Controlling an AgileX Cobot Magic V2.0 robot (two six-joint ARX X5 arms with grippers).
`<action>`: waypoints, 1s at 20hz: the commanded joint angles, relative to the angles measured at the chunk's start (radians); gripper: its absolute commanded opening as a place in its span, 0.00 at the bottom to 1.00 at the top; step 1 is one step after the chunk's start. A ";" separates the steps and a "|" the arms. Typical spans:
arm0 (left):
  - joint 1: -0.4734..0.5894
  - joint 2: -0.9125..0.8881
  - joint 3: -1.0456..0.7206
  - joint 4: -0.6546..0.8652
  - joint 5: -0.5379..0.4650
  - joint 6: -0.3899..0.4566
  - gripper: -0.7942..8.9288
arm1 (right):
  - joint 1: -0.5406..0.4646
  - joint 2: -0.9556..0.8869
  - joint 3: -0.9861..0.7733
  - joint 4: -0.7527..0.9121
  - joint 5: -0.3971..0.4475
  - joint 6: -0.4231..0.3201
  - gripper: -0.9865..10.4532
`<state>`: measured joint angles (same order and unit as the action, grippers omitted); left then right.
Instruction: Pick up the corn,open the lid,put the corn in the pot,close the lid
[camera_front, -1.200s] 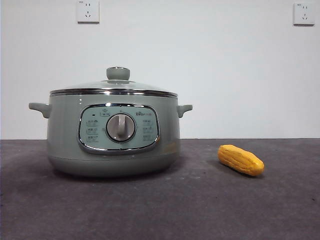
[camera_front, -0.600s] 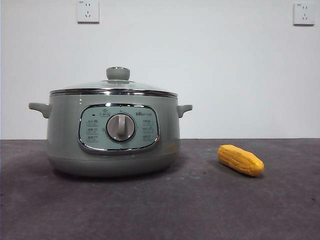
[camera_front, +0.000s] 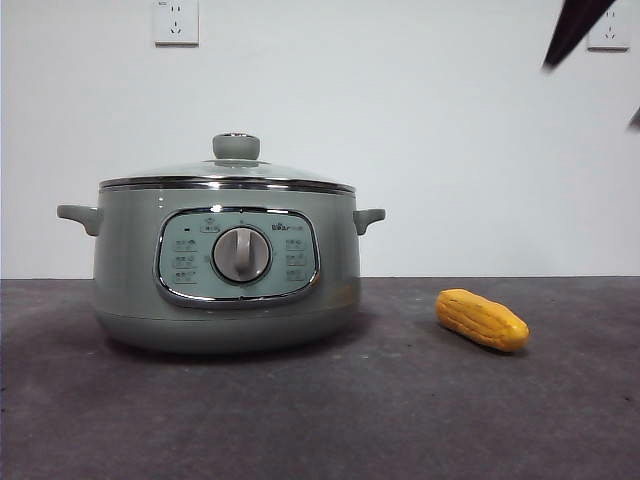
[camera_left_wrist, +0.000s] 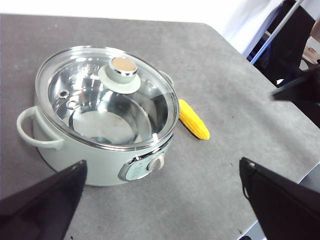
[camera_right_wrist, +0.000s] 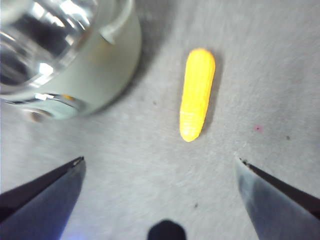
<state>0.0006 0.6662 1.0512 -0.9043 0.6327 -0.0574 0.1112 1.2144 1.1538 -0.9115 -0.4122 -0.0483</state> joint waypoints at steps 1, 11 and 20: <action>-0.002 0.006 0.000 0.008 0.003 -0.002 0.63 | 0.053 0.105 0.003 0.042 0.070 0.004 0.52; -0.002 0.023 0.000 0.008 0.003 -0.002 0.63 | 0.230 0.456 0.003 0.312 0.332 0.005 0.52; -0.002 0.034 0.000 0.008 0.003 -0.002 0.63 | 0.232 0.556 0.005 0.497 0.368 0.021 0.44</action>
<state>0.0002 0.6998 1.0512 -0.9047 0.6327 -0.0574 0.3408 1.7584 1.1545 -0.4179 -0.0479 -0.0391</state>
